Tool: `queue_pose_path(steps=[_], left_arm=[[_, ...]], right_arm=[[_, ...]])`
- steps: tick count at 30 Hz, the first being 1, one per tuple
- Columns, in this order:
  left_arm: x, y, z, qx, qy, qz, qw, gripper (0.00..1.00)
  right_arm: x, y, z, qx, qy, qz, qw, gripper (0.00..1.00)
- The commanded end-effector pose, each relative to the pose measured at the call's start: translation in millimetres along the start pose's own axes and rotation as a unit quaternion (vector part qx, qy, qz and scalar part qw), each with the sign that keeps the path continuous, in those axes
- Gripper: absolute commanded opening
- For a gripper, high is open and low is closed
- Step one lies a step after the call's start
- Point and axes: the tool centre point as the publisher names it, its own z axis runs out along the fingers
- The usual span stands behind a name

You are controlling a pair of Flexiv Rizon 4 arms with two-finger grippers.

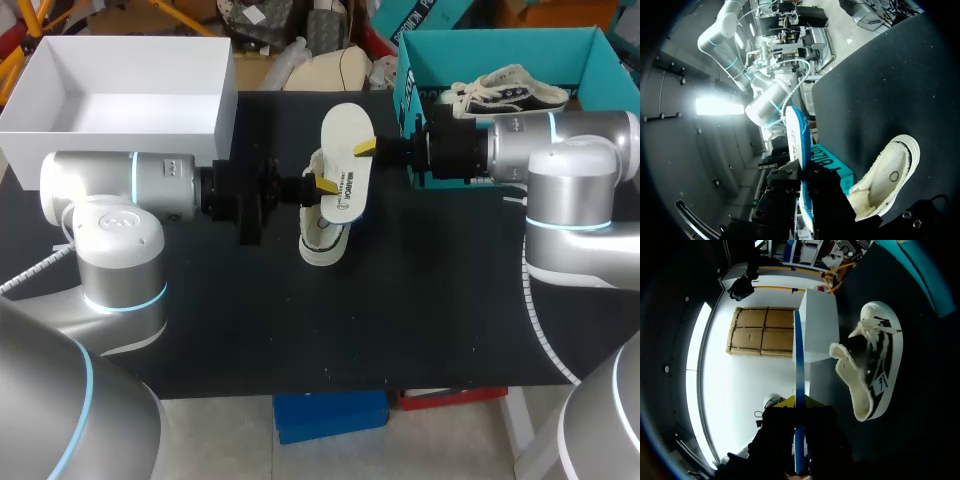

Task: Take the shoe out of the shoebox, open the shoe tongue, remove and reinsert the insole, then place the shoe into the shoebox

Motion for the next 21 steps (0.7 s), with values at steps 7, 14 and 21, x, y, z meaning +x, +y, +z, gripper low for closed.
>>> queue_pose_path(steps=[7,14,21], left_arm=[[2.9,-3,-27,-0.092,0.175,0.054,0.979,1.0],[-8.7,-3,-55,-0.13,0.28,0.053,0.95,1.0],[-33.4,1,-50,-0.149,0.363,0.068,0.917,1.0]], right_arm=[[-0.3,-0.6,2,-0.002,0.0,0.0,1.0,0.0],[-0.3,-0.6,2,-0.002,0.0,0.0,1.0,0.0],[-0.3,-0.6,2,-0.002,0.0,0.0,1.0,0.0]])
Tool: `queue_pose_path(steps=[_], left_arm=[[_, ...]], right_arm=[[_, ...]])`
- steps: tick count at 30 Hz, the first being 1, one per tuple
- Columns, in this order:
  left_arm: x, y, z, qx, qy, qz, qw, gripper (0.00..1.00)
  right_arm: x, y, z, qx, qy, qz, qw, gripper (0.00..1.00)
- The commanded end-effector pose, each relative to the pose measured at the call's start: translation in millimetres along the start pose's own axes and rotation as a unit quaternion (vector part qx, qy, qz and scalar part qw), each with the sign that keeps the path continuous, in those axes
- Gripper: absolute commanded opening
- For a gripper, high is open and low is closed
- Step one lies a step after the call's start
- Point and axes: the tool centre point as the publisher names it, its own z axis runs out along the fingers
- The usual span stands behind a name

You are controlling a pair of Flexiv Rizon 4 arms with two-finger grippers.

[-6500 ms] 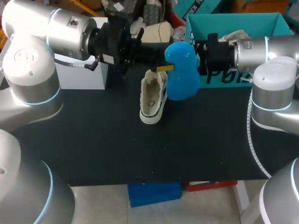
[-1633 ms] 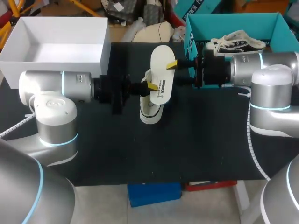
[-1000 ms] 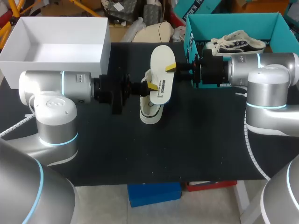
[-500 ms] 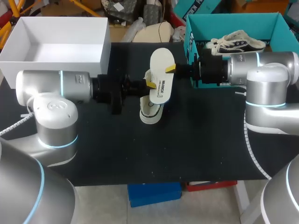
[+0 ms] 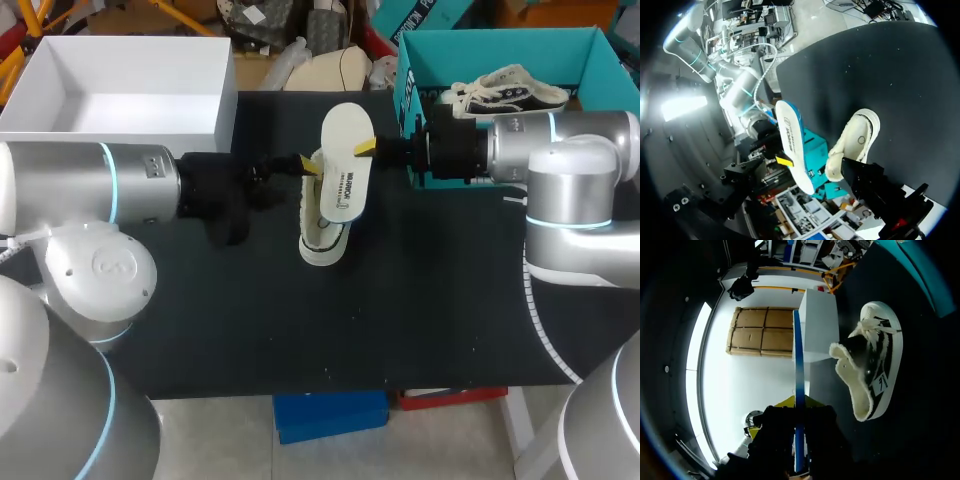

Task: Take the shoe out of the shoebox, open the shoe tongue, remove and reinsert the insole, then place the shoe into the shoebox

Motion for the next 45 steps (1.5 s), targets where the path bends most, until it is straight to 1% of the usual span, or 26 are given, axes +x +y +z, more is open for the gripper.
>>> queue_pose_path(steps=[1,4,6,7,21,24,25,27,28,29,31,45], left_arm=[[-20.0,0,0,-0.021,0.209,0.021,0.977,1.0],[-29.8,0,2,-0.017,0.236,0.027,0.971,1.0],[-37.2,0,2,-0.024,0.246,0.03,0.968,1.0],[-42.0,-2,2,-0.02,0.235,0.033,0.971,1.0],[-42.0,-2,2,-0.02,0.235,0.033,0.971,1.0],[-50.0,1,3,0.01,0.23,0.02,0.973,1.0],[-53.2,1,4,0.028,0.223,0.014,0.974,1.0],[-57.3,3,6,0.062,0.238,0.012,0.969,1.0],[-60.5,4,6,0.081,0.223,0.011,0.971,1.0],[-63.3,4,6,0.093,0.225,0.005,0.97,1.0],[-67.3,5,6,0.085,0.253,0.037,0.963,1.0],[-67.3,5,6,0.085,0.253,0.037,0.963,1.0]], right_arm=[[-0.1,-0.4,1,-0.002,0.0,0.0,1.0,0.0],[-0.1,-0.4,1,-0.002,0.0,0.0,1.0,0.0],[-0.1,-0.4,1,-0.002,0.0,0.0,1.0,0.0],[-0.1,-0.4,1,-0.002,0.0,0.0,1.0,0.0],[-0.1,-0.4,1,-0.002,0.0,0.0,1.0,0.0],[-0.1,-0.4,1,-0.002,0.0,0.0,1.0,0.0],[-0.1,-0.4,1,-0.002,0.0,0.0,1.0,0.0],[-0.1,-0.4,1,-0.002,0.0,0.0,1.0,0.0],[-0.1,-0.4,1,-0.002,0.0,0.0,1.0,0.0],[-0.1,-0.4,1,-0.002,0.0,0.0,1.0,0.0],[-0.1,-0.4,1,-0.002,0.0,0.0,1.0,0.0],[-0.1,-0.4,1,-0.002,0.0,0.0,1.0,0.0]])
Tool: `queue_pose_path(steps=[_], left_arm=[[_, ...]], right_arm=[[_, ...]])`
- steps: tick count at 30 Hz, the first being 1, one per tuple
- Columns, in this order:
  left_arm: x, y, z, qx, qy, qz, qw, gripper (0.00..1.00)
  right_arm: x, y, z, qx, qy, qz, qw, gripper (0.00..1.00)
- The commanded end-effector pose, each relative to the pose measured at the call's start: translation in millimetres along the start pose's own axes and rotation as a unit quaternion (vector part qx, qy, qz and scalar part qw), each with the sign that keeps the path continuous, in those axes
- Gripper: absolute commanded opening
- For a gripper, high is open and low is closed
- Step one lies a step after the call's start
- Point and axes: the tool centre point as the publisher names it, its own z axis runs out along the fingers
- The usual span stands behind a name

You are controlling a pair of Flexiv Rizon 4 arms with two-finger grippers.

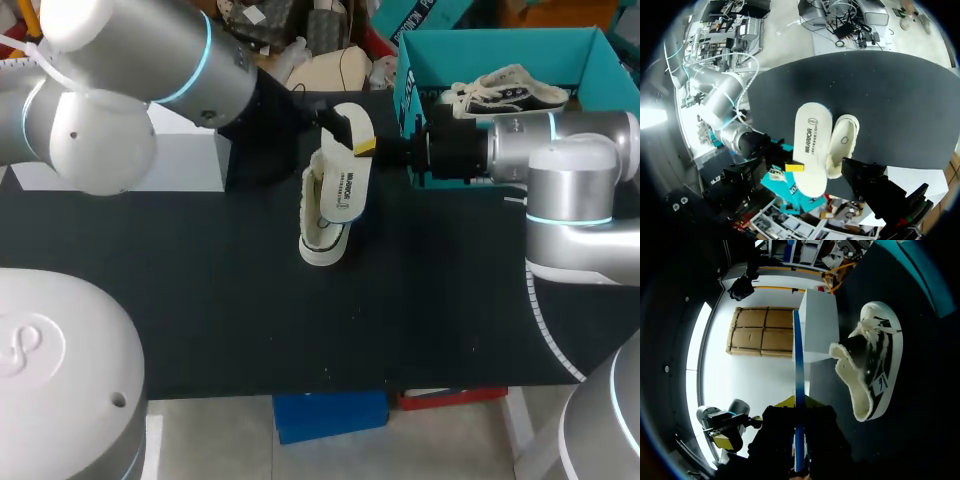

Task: Take the shoe out of the shoebox, open the shoe tongue, remove and reinsert the insole, then place the shoe into the shoebox

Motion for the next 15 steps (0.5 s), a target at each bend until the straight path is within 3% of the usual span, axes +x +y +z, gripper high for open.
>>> queue_pose_path(steps=[1,5,7,9,15], left_arm=[[-3.1,-2,0,0.026,0.024,-0.008,0.999,1.0],[-6.7,2,3,0.1,0.036,-0.037,0.994,1.0],[-10.8,4,1,0.101,0.044,-0.031,0.993,1.0],[-15.0,3,2,0.127,0.03,-0.032,0.991,1.0],[-24.1,0,3,0.113,0.074,0.006,0.991,1.0]], right_arm=[[0.2,-0.6,1,-0.002,-0.001,0.0,1.0,0.0],[0.2,-0.6,1,-0.002,-0.001,0.0,1.0,0.0],[0.2,-0.6,1,-0.002,-0.001,0.0,1.0,0.0],[0.2,-0.6,1,-0.002,-0.001,0.0,1.0,0.0],[0.2,-0.6,1,-0.002,-0.001,0.0,1.0,0.0]])
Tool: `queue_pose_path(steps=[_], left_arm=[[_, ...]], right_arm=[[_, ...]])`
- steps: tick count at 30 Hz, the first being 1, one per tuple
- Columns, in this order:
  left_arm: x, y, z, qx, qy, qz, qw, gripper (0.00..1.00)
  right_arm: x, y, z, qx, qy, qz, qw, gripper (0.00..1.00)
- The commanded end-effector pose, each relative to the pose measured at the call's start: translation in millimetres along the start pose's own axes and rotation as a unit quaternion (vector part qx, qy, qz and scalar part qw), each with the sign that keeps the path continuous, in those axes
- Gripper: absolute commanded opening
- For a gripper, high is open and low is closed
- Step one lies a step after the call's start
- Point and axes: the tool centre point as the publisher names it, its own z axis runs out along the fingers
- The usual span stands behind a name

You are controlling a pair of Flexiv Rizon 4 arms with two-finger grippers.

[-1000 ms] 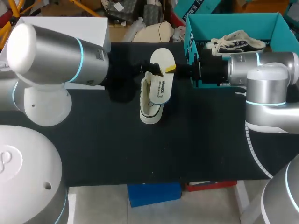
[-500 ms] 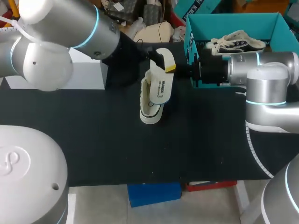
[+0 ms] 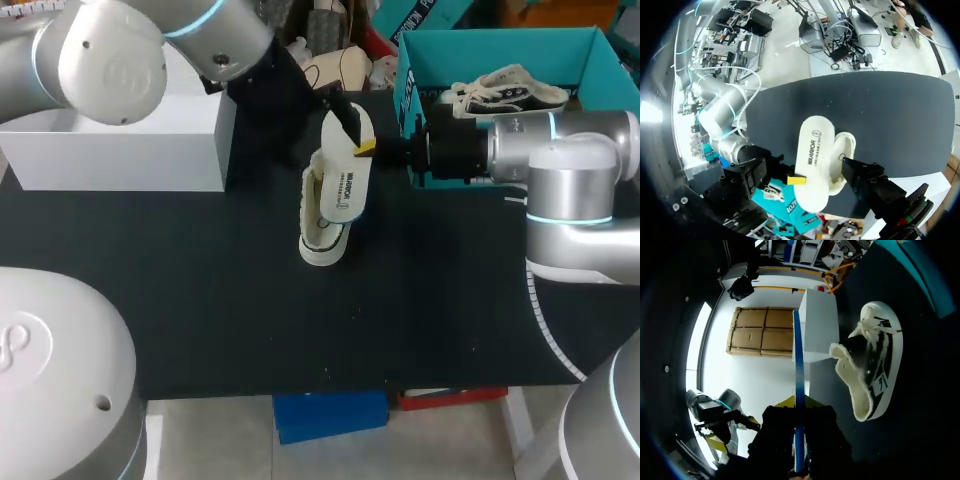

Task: Take the shoe out of the shoebox, open the shoe tongue, remove and reinsert the insole, then place the shoe into the shoebox

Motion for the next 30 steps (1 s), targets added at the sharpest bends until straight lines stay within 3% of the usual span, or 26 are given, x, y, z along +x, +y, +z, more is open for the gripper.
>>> queue_pose_path(steps=[1,13,30], left_arm=[[-11.3,2,3,-0.007,0.047,0.014,0.999,1.0],[-8.5,-4,9,-0.032,0.092,0.02,0.995,1.0],[-0.5,5,27,-0.016,0.107,0.003,0.994,1.0]], right_arm=[[0.0,-0.7,1,-0.002,0.0,0.0,1.0,0.0],[0.0,-0.7,1,-0.002,0.0,0.0,1.0,0.0],[0.0,-0.7,1,-0.002,0.0,0.0,1.0,0.0]])
